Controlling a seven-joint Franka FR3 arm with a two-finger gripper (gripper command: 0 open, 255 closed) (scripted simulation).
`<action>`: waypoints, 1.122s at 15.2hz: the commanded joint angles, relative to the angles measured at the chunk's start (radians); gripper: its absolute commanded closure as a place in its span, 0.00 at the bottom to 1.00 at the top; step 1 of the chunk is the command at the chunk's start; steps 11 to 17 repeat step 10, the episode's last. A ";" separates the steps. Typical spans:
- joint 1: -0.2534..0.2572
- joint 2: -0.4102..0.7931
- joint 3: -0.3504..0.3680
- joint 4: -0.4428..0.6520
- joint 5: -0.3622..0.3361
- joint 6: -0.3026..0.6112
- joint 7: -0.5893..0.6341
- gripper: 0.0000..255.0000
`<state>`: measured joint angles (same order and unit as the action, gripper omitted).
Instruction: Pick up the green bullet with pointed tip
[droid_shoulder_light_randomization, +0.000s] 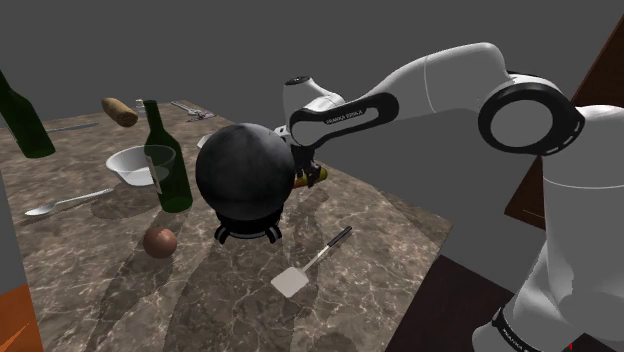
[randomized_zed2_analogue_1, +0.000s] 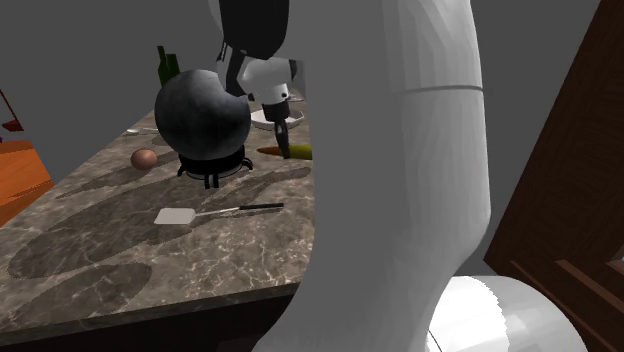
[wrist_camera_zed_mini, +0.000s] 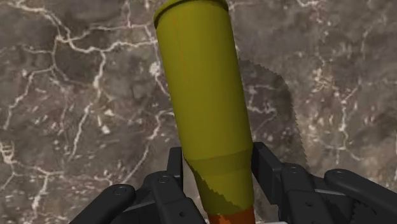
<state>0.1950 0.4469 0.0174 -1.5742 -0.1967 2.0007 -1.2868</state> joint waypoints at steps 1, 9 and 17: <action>-0.001 -0.008 0.000 0.015 0.002 -0.022 -0.006 1.00; 0.000 -0.031 0.002 0.077 0.008 -0.106 -0.020 1.00; 0.000 -0.031 0.002 0.077 0.008 -0.106 -0.020 1.00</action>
